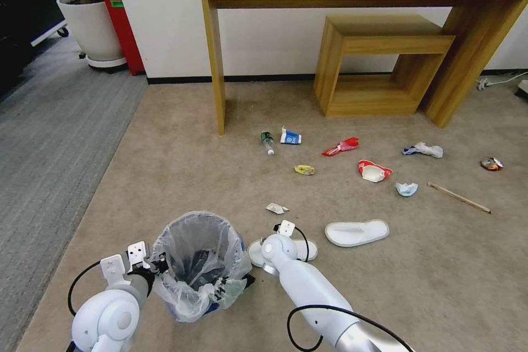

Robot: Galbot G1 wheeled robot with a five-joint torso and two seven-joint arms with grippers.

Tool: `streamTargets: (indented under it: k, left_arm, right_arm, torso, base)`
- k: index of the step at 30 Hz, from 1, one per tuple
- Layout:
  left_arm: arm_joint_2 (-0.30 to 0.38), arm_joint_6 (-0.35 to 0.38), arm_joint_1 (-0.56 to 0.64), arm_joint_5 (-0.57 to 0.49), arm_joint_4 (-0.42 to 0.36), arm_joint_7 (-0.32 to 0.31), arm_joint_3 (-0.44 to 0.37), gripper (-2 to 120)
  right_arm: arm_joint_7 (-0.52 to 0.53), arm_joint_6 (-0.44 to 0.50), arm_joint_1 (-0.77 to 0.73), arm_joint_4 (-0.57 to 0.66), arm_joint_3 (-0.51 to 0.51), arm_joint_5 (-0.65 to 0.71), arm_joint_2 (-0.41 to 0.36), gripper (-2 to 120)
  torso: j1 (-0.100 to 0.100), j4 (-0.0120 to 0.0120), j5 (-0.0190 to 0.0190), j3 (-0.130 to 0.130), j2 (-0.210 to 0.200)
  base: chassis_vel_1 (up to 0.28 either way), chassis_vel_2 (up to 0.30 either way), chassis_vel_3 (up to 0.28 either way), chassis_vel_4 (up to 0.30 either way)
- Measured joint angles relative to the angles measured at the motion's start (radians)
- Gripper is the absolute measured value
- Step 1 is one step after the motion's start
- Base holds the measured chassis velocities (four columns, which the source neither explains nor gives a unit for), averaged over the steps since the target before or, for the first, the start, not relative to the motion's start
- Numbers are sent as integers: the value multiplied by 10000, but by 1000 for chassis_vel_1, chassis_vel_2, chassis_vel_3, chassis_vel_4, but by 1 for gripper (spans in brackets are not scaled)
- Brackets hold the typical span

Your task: Pick up the trash bin and place the garbage on the floor into it.

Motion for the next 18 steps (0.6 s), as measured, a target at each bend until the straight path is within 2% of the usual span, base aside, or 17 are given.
streamTargets:
  k: [1, 2, 3, 4, 5, 9, 11, 17, 18]
  left_arm:
    - [-21, -6, -9, 0, 13, 5, 22, 0]
    - [-21, -6, -9, 0, 13, 5, 22, 0]
    - [-41, -17, -10, 4, 29, 13, 49, 0]
    - [-47, -20, -9, 5, 34, 15, 56, 0]
    - [-50, -31, -10, 11, 39, 22, 60, 0]
    - [-51, -52, 0, 23, 39, 41, 62, 0]
    - [-51, -66, 20, 32, 35, 59, 64, 0]
    - [-70, -74, 32, 71, 33, 73, 72, 0]
    - [-88, -79, 52, 99, 33, 77, 82, 0]
  right_arm:
    - [6, 0, -21, 23, -17, -6, -7, 55]
    - [6, 0, -21, 23, -17, -6, -7, 55]
    - [11, 0, -59, 70, -51, -17, -27, 46]
    - [13, 0, -82, 94, -67, -22, -41, 45]
    - [16, 0, -115, 122, -93, -37, -68, 39]
    - [17, 4, -148, 133, -124, -83, -102, 30]
    - [16, 5, -210, 195, -180, -109, -166, 19]
    - [10, -6, -324, 305, -251, -162, -282, 11]
    - [-4, -30, -387, 366, -295, -195, -354, 6]
  torso:
    - [0, 0, 0, 0, 0]
    - [0, 0, 0, 0, 0]
    - [0, 1, 0, 0, 0]
    - [0, 1, 0, 0, 0]
    - [0, 0, 0, 0, 0]
    - [0, 1, 0, 0, 0]
    - [0, 1, 0, 0, 0]
    - [0, 1, 1, 0, 0]
    - [0, 1, 1, 0, 0]
  base:
    - [0, 0, 0, 0]
    - [0, 0, 0, 0]
    - [0, 0, 0, 0]
    - [0, 0, 0, 0]
    - [0, 0, 0, 0]
    - [0, 0, 0, 0]
    - [0, 0, 0, 0]
    - [0, 0, 0, 0]
    - [0, 0, 0, 0]
